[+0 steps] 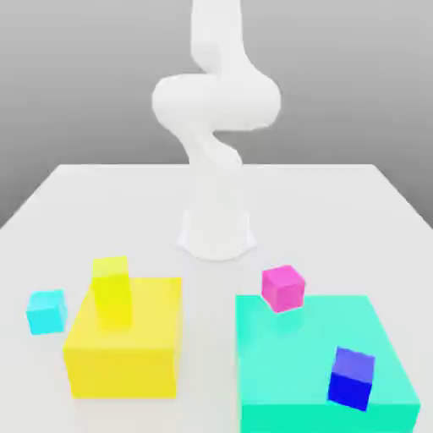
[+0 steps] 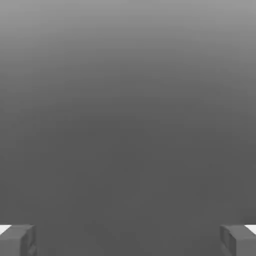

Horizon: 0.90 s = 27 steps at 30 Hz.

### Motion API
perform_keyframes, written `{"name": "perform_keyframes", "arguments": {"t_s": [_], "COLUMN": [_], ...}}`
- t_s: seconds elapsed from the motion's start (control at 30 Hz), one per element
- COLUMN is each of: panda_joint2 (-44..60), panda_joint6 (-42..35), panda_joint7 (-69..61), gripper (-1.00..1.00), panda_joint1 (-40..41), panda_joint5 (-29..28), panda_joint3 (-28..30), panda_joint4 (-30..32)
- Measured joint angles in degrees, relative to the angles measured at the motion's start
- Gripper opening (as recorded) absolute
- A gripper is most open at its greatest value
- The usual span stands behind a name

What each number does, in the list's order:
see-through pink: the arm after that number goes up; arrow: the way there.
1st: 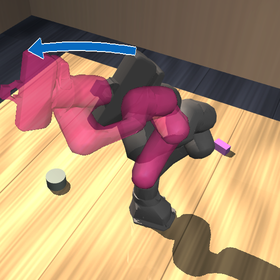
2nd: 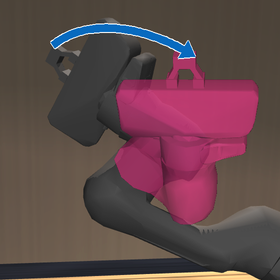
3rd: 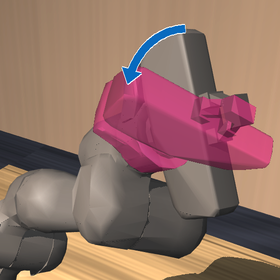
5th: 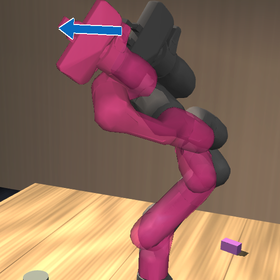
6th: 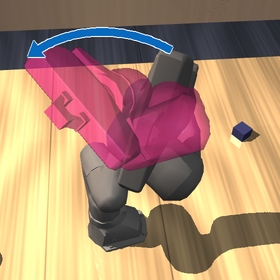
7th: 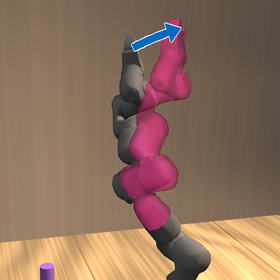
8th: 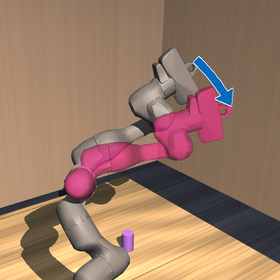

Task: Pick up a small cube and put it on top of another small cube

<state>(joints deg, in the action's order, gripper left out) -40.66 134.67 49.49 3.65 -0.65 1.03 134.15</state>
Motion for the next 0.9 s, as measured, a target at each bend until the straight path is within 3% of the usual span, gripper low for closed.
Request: {"name": "perform_keyframes", "arguments": {"t_s": [0.53, 0.73, 0.9], "panda_joint2": [33.5, 46.3, 56.8], "panda_joint6": [18.7, 25.9, 33.9], "panda_joint7": [21.2, 23.6, 18.4], "gripper": [0.00, 0.00, 0.00], "panda_joint1": [20.7, 27.6, 32.7], "panda_joint5": [-0.9, 5.5, 13.2], "panda_joint3": [11.3, 14.4, 8.0], "panda_joint4": [15.3, 20.2, 18.7]}}
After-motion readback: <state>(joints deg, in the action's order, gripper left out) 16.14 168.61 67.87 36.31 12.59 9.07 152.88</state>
